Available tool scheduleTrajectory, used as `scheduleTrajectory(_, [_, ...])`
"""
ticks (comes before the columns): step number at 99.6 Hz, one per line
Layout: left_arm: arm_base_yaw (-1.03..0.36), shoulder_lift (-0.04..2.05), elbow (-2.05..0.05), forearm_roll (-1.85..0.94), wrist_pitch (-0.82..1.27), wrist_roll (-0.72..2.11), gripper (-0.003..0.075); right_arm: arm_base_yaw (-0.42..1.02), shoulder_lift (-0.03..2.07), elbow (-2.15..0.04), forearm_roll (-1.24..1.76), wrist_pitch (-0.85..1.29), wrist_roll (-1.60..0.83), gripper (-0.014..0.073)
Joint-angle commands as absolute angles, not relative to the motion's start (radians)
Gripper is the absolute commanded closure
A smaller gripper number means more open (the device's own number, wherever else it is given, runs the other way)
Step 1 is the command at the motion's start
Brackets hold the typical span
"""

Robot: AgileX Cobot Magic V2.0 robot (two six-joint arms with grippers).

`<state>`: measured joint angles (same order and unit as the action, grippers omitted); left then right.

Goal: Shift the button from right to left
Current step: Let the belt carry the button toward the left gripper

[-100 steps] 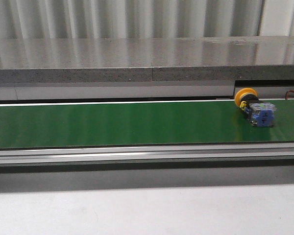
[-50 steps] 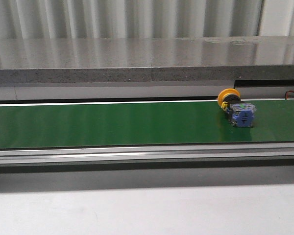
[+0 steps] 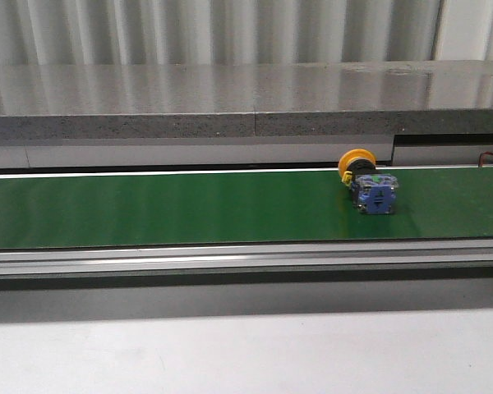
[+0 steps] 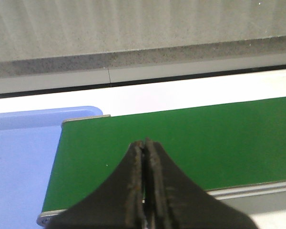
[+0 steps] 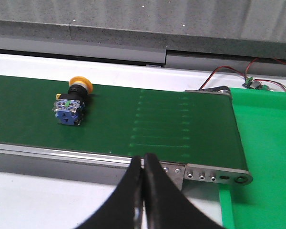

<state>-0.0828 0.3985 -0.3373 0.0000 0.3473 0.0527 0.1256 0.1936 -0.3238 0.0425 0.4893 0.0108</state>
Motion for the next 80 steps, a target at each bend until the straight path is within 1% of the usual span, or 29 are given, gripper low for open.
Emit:
scheduleTrajectory(1, [-0.085, 0.473, -0.411, -0.009, 0.313, 0.044, 0.0658, 0.126, 0.202, -0.351, 0.037, 0.409, 0.0, 0.0661])
scheduleTrajectory(6, [-0.086, 0.516, -0.433, -0.011, 0.323, 0.044, 0.057, 0.126, 0.202, -0.351, 0.037, 0.409, 0.0, 0.0661])
scheduleTrajectory(11, [-0.086, 0.547, -0.452, -0.015, 0.326, 0.044, 0.0446, 0.126, 0.202, -0.351, 0.037, 0.409, 0.0, 0.0661])
scheduleTrajectory(13, [-0.086, 0.558, -0.461, -0.015, 0.328, 0.044, 0.0413, 0.126, 0.202, -0.351, 0.037, 0.409, 0.0, 0.0661])
scheduleTrajectory(14, [-0.086, 0.562, -0.466, -0.017, 0.328, 0.044, 0.038, 0.126, 0.202, -0.351, 0.037, 0.409, 0.0, 0.0661])
scheduleTrajectory(18, [-0.086, 0.58, -0.48, -0.024, 0.328, 0.044, 0.029, 0.126, 0.202, -0.351, 0.037, 0.409, 0.0, 0.0661])
scheduleTrajectory(21, [-0.086, 0.589, -0.492, -0.029, 0.326, 0.044, 0.0244, 0.126, 0.202, -0.351, 0.037, 0.409, 0.0, 0.0661])
scheduleTrajectory(25, [-0.086, 0.599, -0.5, -0.029, 0.311, 0.044, 0.0199, 0.126, 0.202, -0.351, 0.037, 0.409, 0.0, 0.0661])
scheduleTrajectory(30, [-0.086, 0.603, -0.503, -0.029, 0.284, 0.044, 0.0185, 0.126, 0.202, -0.351, 0.037, 0.409, 0.0, 0.0661])
scheduleTrajectory(46, [-0.086, 0.621, -0.501, -0.05, 0.2, 0.044, 0.0188, 0.126, 0.202, -0.351, 0.037, 0.409, 0.0, 0.0661])
scheduleTrajectory(53, [-0.086, 0.621, -0.509, -0.092, 0.195, 0.044, 0.0188, 0.126, 0.202, -0.351, 0.037, 0.409, 0.0, 0.0661])
scheduleTrajectory(63, [-0.087, 0.629, -0.553, -0.132, 0.256, 0.044, 0.0188, 0.126, 0.202, -0.351, 0.037, 0.408, 0.0, 0.0661])
scheduleTrajectory(80, [-0.087, 0.704, -0.671, -0.213, 0.429, 0.046, 0.0188, 0.126, 0.202, -0.351, 0.037, 0.407, 0.0, 0.0661])
